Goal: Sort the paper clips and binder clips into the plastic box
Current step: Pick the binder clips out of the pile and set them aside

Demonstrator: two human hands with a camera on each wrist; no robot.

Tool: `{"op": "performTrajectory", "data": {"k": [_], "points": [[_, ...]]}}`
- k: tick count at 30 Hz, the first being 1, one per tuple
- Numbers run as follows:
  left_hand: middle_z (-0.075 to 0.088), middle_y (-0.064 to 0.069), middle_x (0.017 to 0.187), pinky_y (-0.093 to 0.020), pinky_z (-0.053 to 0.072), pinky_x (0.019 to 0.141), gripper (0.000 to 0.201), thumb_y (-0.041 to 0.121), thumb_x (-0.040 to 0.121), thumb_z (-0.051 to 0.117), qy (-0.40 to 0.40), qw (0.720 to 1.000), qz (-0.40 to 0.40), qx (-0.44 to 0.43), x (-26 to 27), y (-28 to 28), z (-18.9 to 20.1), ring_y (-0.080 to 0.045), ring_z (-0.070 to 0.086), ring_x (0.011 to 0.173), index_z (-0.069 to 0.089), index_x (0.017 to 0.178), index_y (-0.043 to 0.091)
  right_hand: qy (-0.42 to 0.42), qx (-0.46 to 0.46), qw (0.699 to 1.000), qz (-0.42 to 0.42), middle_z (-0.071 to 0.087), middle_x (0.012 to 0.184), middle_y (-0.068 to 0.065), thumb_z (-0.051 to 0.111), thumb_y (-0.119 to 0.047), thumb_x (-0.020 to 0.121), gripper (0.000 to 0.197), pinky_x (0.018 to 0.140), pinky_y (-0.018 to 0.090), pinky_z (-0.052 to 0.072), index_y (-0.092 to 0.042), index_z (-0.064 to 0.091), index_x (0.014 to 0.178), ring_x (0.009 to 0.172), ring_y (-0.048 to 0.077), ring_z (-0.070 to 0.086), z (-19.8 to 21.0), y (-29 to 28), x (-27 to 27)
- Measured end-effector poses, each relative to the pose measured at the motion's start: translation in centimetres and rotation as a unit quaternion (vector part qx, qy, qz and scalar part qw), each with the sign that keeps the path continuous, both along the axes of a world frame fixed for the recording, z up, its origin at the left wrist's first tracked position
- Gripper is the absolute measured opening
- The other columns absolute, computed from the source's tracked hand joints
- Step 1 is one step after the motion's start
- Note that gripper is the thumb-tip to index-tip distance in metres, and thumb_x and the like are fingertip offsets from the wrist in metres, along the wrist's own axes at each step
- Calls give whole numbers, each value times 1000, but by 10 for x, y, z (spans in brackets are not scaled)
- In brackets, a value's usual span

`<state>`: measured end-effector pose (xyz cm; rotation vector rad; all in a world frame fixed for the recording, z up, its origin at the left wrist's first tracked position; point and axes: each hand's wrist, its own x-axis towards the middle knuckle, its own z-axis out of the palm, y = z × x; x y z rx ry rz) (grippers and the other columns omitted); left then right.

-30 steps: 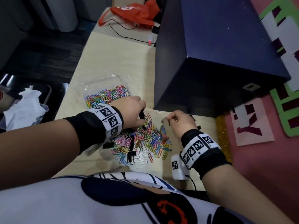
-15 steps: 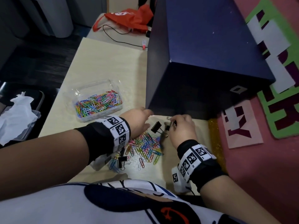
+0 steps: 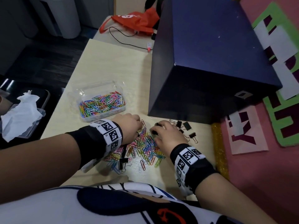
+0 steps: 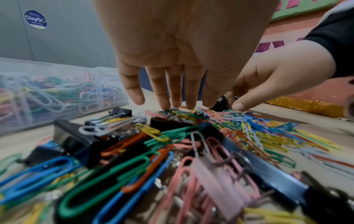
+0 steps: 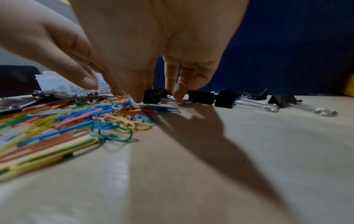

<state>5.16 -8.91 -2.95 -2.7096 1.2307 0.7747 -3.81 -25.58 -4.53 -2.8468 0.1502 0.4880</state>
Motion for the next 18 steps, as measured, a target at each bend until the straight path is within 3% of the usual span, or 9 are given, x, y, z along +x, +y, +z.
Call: {"op": "performTrajectory", "data": {"k": [3,7,11,15,18], "points": [[43,1,138,-44,44,96,41,30,91,47,-16,999,16,-26,2,-2,3,-26,47,120,50,132,25,-9,-37,998,-53,43,129,-2,46,-26,93,29,95,34,38,-25,57,120,118,23,42,-1,-4,1],[40,2,142,-46,43,98,46,32,91,47,-9,1000,22,-5,6,-2,2,-25,45,125,44,137,24,17,-78,991,-105,38,134,3,49,-9,85,46,98,35,37,-17,49,130,120,25,38,2,-11,2],[36,7,146,-43,42,99,49,33,90,49,7,999,-34,2,-3,-1,-5,-22,39,130,44,139,27,9,-20,998,-55,35,141,1,51,-5,84,55,105,35,30,-21,42,136,127,24,34,7,-3,11],[43,6,141,-41,44,101,46,33,90,49,38,996,-79,-30,-9,0,-11,-21,44,127,48,135,27,58,36,998,-10,21,156,-1,48,1,83,73,115,35,21,-20,23,149,142,20,20,6,11,20],[48,6,134,-40,47,95,39,30,88,48,38,996,-65,-46,-6,2,-7,-20,51,119,54,127,29,64,25,997,17,31,145,-1,51,2,79,65,108,35,30,-21,38,138,135,22,29,6,15,19]]}}
